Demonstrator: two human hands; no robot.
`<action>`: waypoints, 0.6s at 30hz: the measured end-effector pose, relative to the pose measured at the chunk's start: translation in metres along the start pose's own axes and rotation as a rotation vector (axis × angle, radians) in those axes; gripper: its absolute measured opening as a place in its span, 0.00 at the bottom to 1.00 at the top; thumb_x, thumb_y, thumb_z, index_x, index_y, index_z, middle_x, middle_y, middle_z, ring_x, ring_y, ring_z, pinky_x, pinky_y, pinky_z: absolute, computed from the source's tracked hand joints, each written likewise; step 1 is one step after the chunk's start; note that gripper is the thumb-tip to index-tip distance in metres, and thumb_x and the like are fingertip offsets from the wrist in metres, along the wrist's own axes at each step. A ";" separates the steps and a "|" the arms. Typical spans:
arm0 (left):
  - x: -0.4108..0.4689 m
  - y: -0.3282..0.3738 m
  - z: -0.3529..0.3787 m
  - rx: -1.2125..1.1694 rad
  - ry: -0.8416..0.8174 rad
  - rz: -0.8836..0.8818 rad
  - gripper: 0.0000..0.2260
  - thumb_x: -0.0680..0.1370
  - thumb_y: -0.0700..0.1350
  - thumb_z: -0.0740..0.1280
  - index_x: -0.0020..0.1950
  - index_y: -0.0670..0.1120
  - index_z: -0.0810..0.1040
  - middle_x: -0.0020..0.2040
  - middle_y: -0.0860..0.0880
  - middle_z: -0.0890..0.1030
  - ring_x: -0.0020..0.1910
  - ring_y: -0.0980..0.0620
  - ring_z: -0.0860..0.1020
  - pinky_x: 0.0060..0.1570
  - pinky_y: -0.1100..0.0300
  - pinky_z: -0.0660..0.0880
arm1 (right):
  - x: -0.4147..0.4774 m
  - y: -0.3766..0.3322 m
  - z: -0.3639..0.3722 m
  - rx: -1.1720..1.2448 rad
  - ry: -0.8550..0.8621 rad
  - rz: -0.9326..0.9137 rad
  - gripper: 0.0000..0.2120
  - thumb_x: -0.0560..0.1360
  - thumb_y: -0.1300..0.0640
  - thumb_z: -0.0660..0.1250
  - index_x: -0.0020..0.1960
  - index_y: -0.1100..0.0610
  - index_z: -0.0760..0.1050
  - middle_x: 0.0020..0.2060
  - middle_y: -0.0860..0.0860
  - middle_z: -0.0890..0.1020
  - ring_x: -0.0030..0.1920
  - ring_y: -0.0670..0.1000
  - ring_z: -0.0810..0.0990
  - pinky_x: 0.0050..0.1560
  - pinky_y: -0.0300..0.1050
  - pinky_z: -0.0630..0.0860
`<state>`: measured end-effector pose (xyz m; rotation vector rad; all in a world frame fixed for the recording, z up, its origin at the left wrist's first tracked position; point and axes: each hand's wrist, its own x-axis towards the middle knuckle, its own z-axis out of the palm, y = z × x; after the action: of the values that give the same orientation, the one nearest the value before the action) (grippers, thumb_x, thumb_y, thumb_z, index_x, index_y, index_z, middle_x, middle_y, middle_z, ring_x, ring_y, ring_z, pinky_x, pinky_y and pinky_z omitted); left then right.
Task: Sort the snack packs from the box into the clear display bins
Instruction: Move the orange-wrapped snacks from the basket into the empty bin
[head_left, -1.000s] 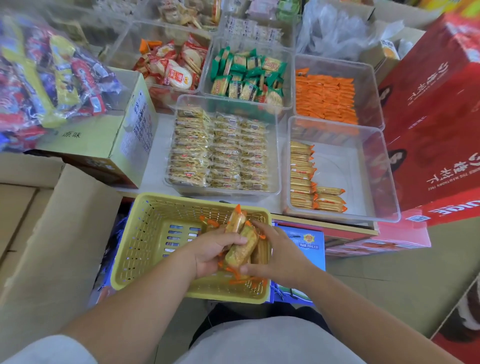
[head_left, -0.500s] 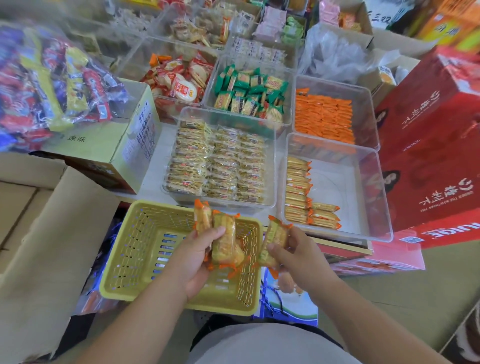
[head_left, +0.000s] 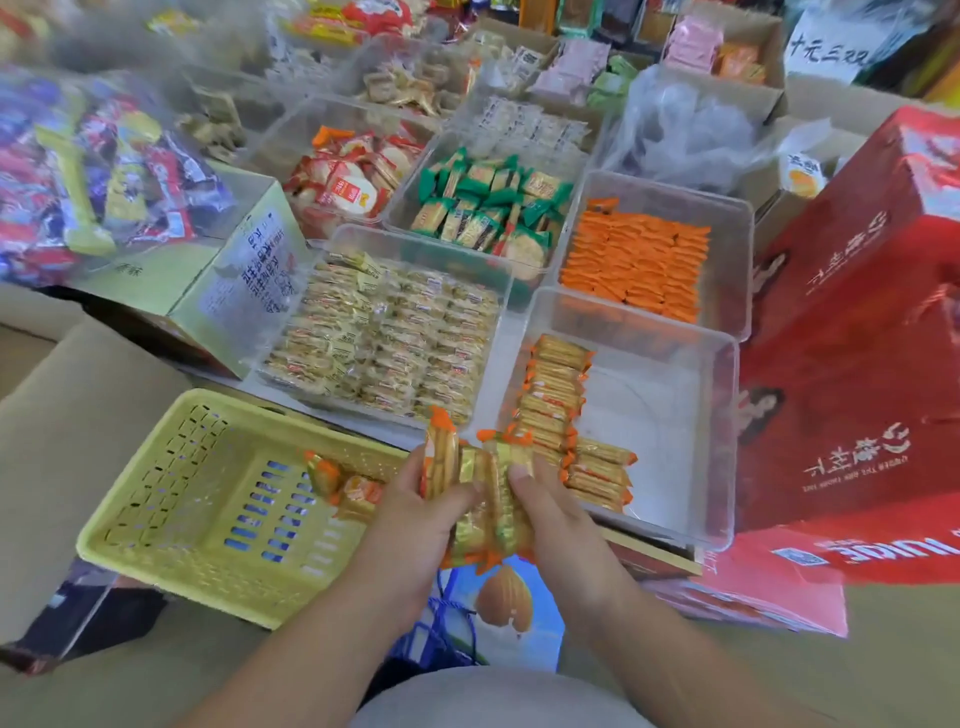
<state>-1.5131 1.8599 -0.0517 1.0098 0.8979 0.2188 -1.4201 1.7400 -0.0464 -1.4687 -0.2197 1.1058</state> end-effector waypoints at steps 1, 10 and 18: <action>-0.002 -0.003 0.013 0.009 0.012 -0.006 0.13 0.79 0.37 0.70 0.54 0.55 0.84 0.51 0.44 0.87 0.50 0.41 0.87 0.49 0.43 0.84 | -0.003 0.001 -0.010 0.003 -0.020 0.018 0.14 0.77 0.37 0.59 0.61 0.32 0.75 0.56 0.47 0.85 0.57 0.59 0.84 0.53 0.61 0.82; -0.026 -0.033 0.088 -0.054 0.092 -0.150 0.26 0.74 0.68 0.64 0.60 0.51 0.84 0.60 0.35 0.83 0.55 0.39 0.81 0.55 0.40 0.72 | -0.015 0.009 -0.077 0.112 -0.176 0.055 0.16 0.85 0.49 0.60 0.71 0.36 0.68 0.58 0.55 0.84 0.55 0.66 0.83 0.56 0.68 0.79; -0.038 -0.042 0.099 0.183 0.335 0.070 0.08 0.80 0.47 0.72 0.41 0.50 0.80 0.40 0.43 0.84 0.37 0.46 0.83 0.41 0.49 0.79 | -0.004 0.024 -0.086 0.065 -0.055 0.057 0.23 0.83 0.51 0.64 0.76 0.46 0.64 0.66 0.53 0.79 0.60 0.57 0.83 0.62 0.65 0.78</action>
<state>-1.4737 1.7529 -0.0426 1.1968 1.2038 0.3775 -1.3711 1.6732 -0.0797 -1.3953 -0.1796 1.1898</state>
